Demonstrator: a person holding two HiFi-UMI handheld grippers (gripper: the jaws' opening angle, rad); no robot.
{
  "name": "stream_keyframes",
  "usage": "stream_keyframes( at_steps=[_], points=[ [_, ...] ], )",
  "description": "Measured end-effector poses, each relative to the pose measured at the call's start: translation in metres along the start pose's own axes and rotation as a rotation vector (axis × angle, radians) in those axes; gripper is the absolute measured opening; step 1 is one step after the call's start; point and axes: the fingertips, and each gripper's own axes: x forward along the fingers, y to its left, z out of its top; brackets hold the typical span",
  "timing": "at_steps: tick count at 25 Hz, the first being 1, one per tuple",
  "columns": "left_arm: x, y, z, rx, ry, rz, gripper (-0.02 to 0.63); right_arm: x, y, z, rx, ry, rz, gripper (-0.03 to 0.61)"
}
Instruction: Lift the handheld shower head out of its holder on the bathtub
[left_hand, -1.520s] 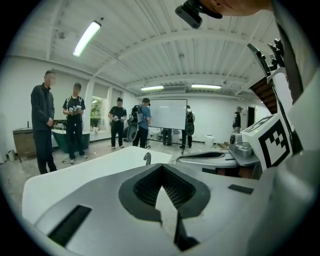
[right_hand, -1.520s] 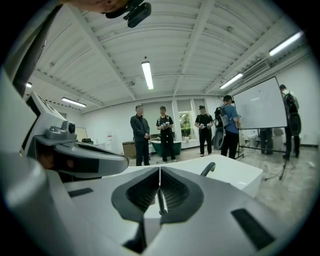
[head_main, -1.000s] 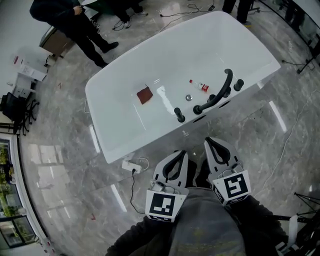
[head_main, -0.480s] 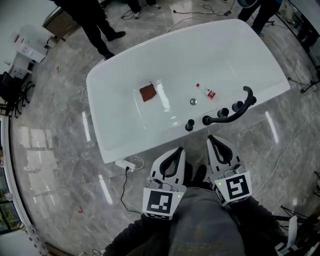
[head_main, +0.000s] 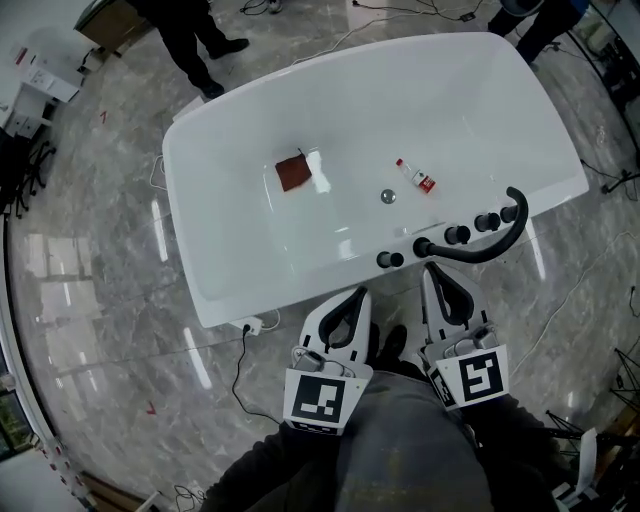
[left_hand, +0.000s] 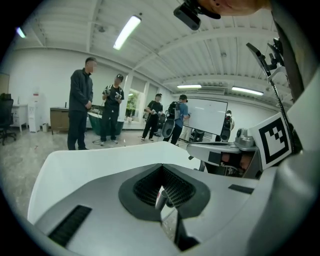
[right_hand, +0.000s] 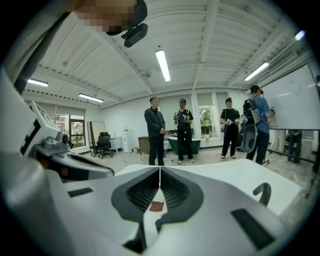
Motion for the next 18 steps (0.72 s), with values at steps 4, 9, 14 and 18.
stream_keyframes(
  at_steps=[4, 9, 14, 18],
  points=[
    [0.014, 0.025, 0.010, -0.014, -0.013, 0.003, 0.003, 0.026, 0.001, 0.012, -0.019, -0.006, 0.007, 0.005],
    [0.027, 0.036, 0.026, -0.021, -0.025, 0.026, 0.003, 0.040, -0.008, 0.032, -0.035, -0.015, 0.035, 0.005],
    [0.031, 0.044, 0.034, -0.024, -0.021, 0.114, 0.003, 0.062, -0.014, 0.039, -0.028, -0.037, 0.118, 0.005],
    [0.025, 0.045, 0.035, -0.055, -0.024, 0.208, 0.003, 0.069, -0.015, 0.043, -0.049, -0.050, 0.212, 0.005]
  ],
)
